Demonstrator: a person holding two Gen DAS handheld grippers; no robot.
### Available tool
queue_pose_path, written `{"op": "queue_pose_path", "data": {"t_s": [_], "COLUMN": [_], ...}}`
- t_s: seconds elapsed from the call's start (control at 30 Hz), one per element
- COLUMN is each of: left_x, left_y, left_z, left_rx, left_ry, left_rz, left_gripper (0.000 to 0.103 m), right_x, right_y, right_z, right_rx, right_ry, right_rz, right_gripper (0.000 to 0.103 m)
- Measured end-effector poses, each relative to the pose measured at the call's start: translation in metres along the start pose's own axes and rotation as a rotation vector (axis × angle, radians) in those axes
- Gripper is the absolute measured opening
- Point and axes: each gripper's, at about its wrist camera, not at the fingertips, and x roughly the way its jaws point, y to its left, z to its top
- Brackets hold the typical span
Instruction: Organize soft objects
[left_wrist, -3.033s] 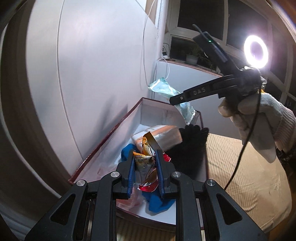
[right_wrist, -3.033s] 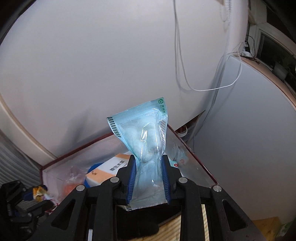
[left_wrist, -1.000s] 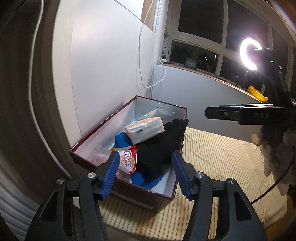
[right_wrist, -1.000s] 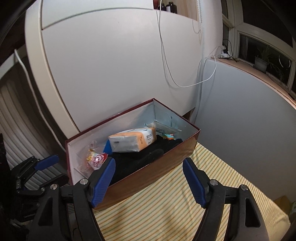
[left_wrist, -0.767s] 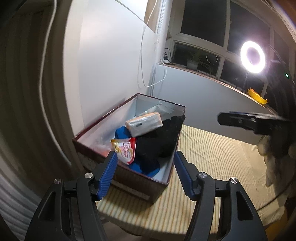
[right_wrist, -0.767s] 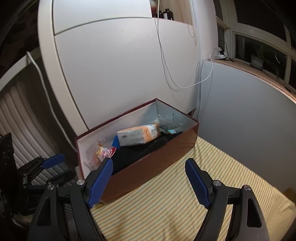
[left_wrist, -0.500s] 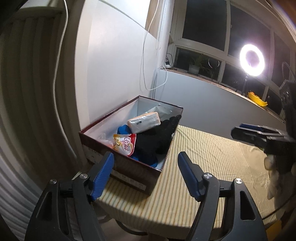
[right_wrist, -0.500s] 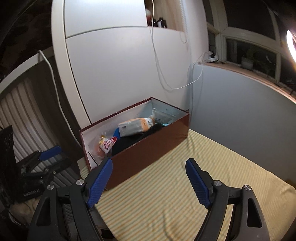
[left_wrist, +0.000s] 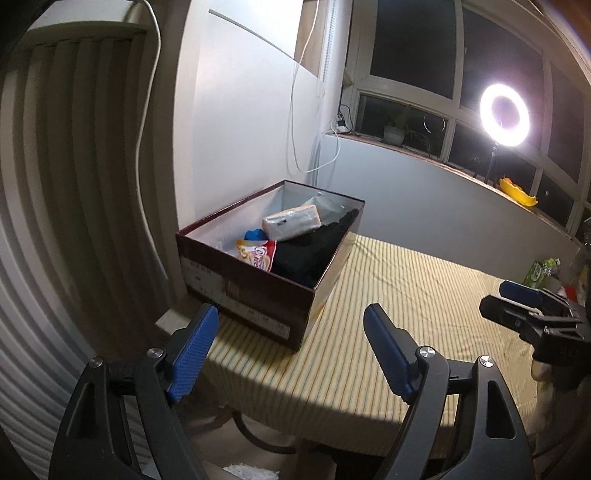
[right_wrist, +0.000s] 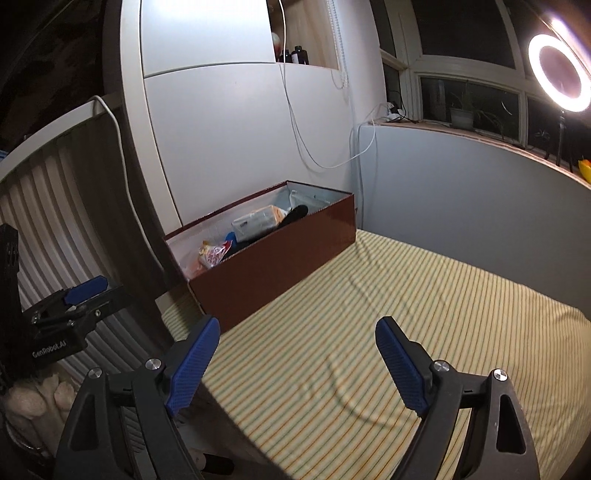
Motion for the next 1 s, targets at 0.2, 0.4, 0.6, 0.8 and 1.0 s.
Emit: {"op": "queue_pose_path", "data": {"t_s": [0.2, 0.4, 0.6, 0.8, 1.0], "left_x": [-0.008, -0.012, -0.013, -0.016, -0.016], "left_y": [-0.001, -0.005, -0.005, -0.006, -0.004], "left_z": [-0.001, -0.001, -0.004, -0.004, -0.005], "left_rx": [-0.003, -0.001, -0.004, -0.007, -0.016], "left_ry": [-0.011, -0.018, -0.015, -0.018, -0.017], "left_rz": [0.007, 0.002, -0.006, -0.009, -0.01], "left_gripper": [0.081, 0.081, 0.081, 0.081, 0.081], "right_x": [-0.012, -0.018, -0.021, -0.02, -0.021], "right_y": [0.004, 0.002, 0.004, 0.004, 0.001], "right_z": [-0.007, -0.007, -0.009, -0.012, -0.014], "right_rx": [-0.024, -0.017, -0.027, -0.025, -0.019], "right_ry": [-0.012, -0.023, -0.025, -0.019, -0.013], "right_rz": [-0.021, -0.027, -0.036, -0.036, -0.033], "right_gripper": [0.084, 0.084, 0.084, 0.084, 0.084]}}
